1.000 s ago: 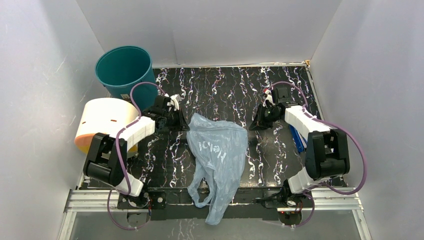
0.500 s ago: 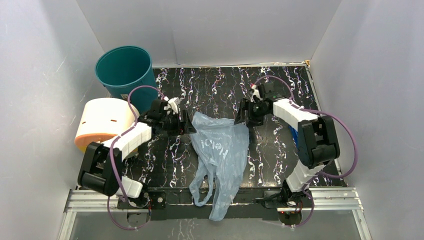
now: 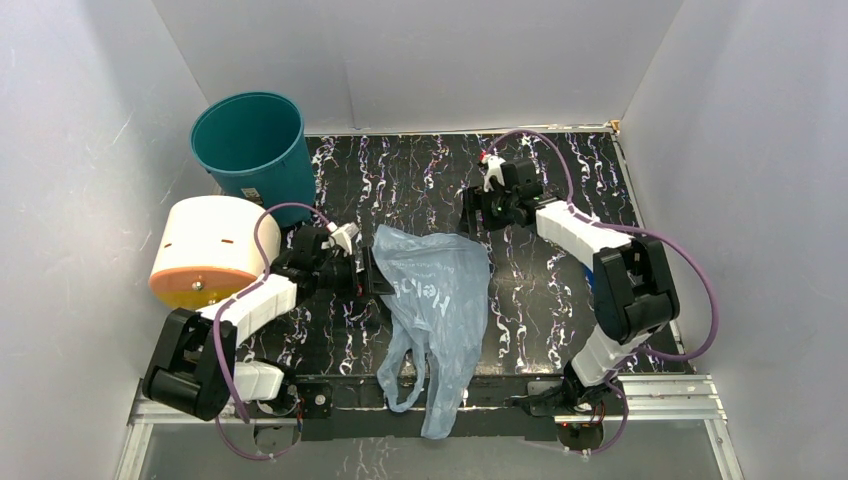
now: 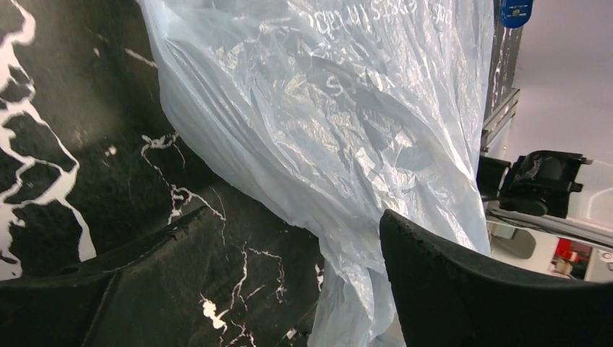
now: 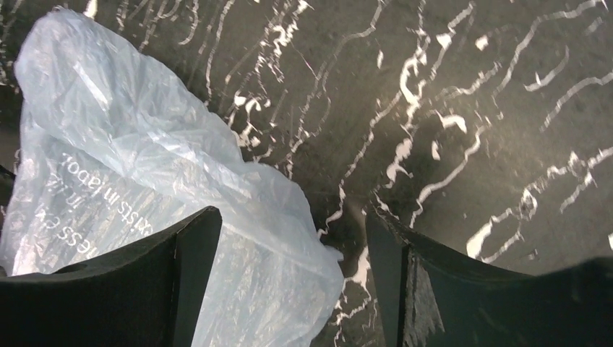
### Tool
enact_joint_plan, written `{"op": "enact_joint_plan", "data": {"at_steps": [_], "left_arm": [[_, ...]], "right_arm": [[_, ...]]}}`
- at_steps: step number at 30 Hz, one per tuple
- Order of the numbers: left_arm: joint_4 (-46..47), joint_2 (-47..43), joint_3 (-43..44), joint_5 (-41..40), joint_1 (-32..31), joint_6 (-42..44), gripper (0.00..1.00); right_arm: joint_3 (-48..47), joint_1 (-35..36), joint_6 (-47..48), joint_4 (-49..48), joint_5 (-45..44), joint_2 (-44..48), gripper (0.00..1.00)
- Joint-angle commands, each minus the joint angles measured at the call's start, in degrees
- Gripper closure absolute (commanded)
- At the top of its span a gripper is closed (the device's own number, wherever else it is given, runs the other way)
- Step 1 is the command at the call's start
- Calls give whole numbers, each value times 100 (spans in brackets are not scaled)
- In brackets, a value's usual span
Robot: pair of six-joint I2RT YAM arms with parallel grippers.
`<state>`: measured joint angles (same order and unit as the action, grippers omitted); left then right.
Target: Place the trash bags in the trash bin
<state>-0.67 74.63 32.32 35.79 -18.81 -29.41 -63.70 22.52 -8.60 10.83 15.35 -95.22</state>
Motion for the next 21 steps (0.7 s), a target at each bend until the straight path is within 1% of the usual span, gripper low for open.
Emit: {"op": "enact_joint_plan", "data": {"at_steps": [1,4,7,9,12,13,15,16,17,19,20,21], "left_arm": [[545,-340,-295,304,-93,-421,20],[820,-564,-524,196,-220,-807,22],[1938,-901,-1209,-24,-385,-1761,27],[2523,-996,-1494,-192,-428,-2112,29],[2358,-918,-1496,-327,-465,-2017,31],[2393,-871,-1507,-314,-480,-2002,33],[2478,-746,-1494,-280,-483,-1974,40],[2539,-683,-1473,-216,-492,-1972,42],[2578,-634,-1452,-214,-492,-1980,43],[2680,-576,-1430,-255,-501,-2036,51],[2798,-549,-1436,-254,-501,-2112,56],[2875,-520,-1443,-255,-501,-2175,64]], "right_arm": [[-627,24,324,-73,764,-457,19],[-1155,24,-70,435,1413,-985,19],[-1627,17,-441,802,1807,-1521,25],[-1784,22,-488,1053,2048,-1750,31],[-1775,16,-493,1265,2137,-1839,34],[-1702,20,-493,1228,2164,-1813,37],[-1597,17,-520,1118,2173,-1746,41],[-1567,21,-542,1095,2186,-1718,44],[-1563,18,-546,1093,2233,-1711,48],[-1614,15,-604,1208,2281,-1733,56],[-1670,21,-651,1283,2285,-1748,63],[-1720,17,-699,1346,2270,-1755,68]]}}
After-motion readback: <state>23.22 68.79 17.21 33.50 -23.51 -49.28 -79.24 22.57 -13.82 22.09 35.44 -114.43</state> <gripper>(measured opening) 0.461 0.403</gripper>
